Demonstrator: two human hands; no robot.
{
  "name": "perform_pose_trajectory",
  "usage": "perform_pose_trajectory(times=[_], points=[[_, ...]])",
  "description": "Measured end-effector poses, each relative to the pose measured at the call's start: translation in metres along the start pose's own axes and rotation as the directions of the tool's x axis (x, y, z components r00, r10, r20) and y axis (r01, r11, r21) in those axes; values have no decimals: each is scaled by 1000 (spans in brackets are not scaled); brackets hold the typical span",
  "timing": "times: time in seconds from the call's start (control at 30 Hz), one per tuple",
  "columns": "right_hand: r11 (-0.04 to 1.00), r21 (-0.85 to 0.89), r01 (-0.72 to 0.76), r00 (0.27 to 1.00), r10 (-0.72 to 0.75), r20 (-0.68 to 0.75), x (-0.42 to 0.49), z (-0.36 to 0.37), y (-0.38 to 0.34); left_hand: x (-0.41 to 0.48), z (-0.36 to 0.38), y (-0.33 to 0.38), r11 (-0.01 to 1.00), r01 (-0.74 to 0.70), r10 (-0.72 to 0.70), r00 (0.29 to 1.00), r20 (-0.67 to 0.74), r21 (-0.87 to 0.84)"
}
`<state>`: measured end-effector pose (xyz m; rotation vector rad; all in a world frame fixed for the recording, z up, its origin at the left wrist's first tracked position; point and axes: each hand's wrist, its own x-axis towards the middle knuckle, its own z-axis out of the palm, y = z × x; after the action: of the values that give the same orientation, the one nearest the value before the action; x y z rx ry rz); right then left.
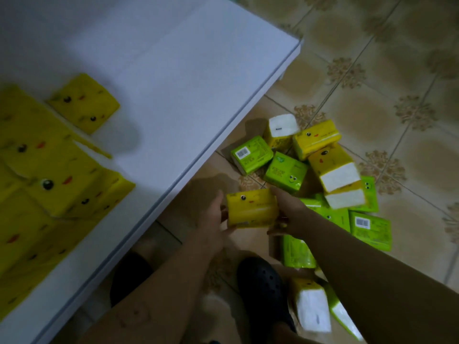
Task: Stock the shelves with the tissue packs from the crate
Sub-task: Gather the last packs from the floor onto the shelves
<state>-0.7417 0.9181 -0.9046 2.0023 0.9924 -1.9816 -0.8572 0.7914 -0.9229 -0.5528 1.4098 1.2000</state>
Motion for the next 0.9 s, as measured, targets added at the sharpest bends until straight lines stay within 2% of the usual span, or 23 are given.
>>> perform_pose_trajectory(times=[0.07, 0.17, 0.27, 0.33, 0.4, 0.5, 0.57, 0.63, 0.7, 0.8, 0.9], points=[[998, 52, 35, 999, -37, 37, -29, -7, -13, -25, 5, 18, 992, -120, 120, 993, 4, 46], [982, 172, 75, 990, -94, 105, -77, -18, -30, -77, 16, 46, 956, -283, 273, 955, 112, 80], [949, 278, 149, 971, -193, 140, -127, -28, -37, -135, 29, 67, 881, -465, 428, 863, 267, 89], [927, 283, 244, 944, -295, 151, -157, -30, -38, -167, 32, 76, 846, -528, 496, 828, 262, 66], [888, 267, 373, 903, -414, 113, -185, -29, -41, -192, 34, 80, 864, -502, 479, 843, 246, 37], [823, 268, 501, 831, -544, 117, -213, -20, -43, -219, 29, 81, 870, -469, 414, 862, 294, 151], [805, 268, 529, 794, -581, 178, -224, -13, -41, -229, 20, 84, 844, -508, 455, 848, 272, 173], [816, 192, 546, 772, -579, 264, -226, -4, -37, -232, 8, 90, 829, -534, 492, 837, 239, 163], [823, 148, 549, 767, -566, 301, -222, 7, -36, -229, -4, 98, 821, -542, 502, 835, 227, 181], [815, 151, 560, 774, -579, 257, -211, 30, -39, -222, -21, 108, 802, -511, 485, 859, 162, 308], [800, 303, 518, 805, -576, 144, -198, 56, -44, -211, -30, 118, 845, -323, 359, 934, -2, 426]])
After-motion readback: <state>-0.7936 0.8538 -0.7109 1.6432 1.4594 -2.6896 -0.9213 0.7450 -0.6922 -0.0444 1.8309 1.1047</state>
